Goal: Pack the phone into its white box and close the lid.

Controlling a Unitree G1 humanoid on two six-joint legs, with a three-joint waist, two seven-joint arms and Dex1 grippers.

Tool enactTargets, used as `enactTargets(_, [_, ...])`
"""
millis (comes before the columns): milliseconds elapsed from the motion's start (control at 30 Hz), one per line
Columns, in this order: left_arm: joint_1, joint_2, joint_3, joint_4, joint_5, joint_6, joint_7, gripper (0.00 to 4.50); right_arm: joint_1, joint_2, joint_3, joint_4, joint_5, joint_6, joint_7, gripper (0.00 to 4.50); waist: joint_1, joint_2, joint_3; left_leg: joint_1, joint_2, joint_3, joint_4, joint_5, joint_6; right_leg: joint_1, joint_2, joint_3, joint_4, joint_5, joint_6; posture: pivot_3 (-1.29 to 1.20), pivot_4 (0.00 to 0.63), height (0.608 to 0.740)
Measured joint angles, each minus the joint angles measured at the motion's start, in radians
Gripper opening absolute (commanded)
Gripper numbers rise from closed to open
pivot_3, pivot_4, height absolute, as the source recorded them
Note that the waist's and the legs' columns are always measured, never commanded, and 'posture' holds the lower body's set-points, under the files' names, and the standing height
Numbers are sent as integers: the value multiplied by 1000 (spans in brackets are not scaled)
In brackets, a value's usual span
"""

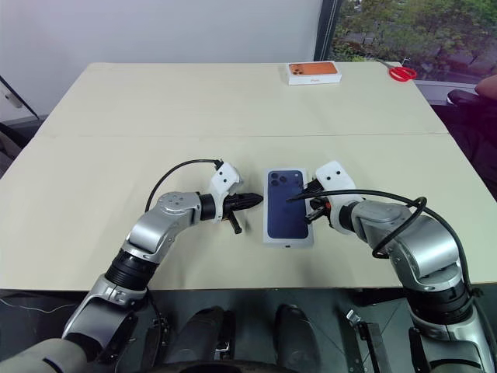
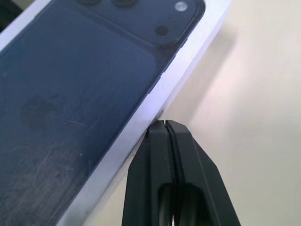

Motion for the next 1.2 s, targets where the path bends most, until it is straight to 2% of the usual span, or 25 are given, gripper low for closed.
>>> enactTargets(133, [-1, 22, 15, -15, -27, 12, -22, 0, 20, -32, -25, -40, 5, 2, 27, 48, 0, 0, 0, 0, 0, 0, 0, 0, 0, 0, 0, 0, 0, 0, 0, 0, 150, 740])
enactTargets(300, [-36, 31, 103, -56, -106, 52, -37, 0, 74, -118, -128, -119, 24, -12, 96, 48, 1, 0, 0, 0, 0, 0, 0, 0, 0, 1, 0, 0, 0, 0, 0, 0, 150, 740])
enactTargets(500, [-168, -65, 104, 40, -100, 38, 33, 0, 191, -100, -175, -255, 115, -55, 186, 48, 3, -1, 0, 1, -1, -1, 1, 0, 0, 2, 0, -1, 0, 0, 1, 0, 150, 740])
enactTargets(667, [-226, -101, 28, 197, -25, -23, 44, 0, 235, -39, -126, -292, 140, -59, 160, 48, -2, -1, 0, 2, -1, -1, 1, 0, 0, 2, 1, 0, 0, 0, 1, 0, 150, 740])
enactTargets(833, [-250, -105, -47, 318, 46, -63, 25, 0, 256, -23, -98, -276, 118, -23, 92, 48, 5, -1, -1, 1, -1, -1, 1, 0, 0, 2, 1, -1, 0, 0, 0, 0, 150, 740])
enactTargets(1200, [-283, -135, -54, 384, 88, -84, 11, 0, 307, -21, -116, -264, 98, -32, 64, 48, 7, -5, -4, 2, -1, -2, 1, 0, 0, 5, 0, -1, -1, 0, 0, 0, 150, 740])
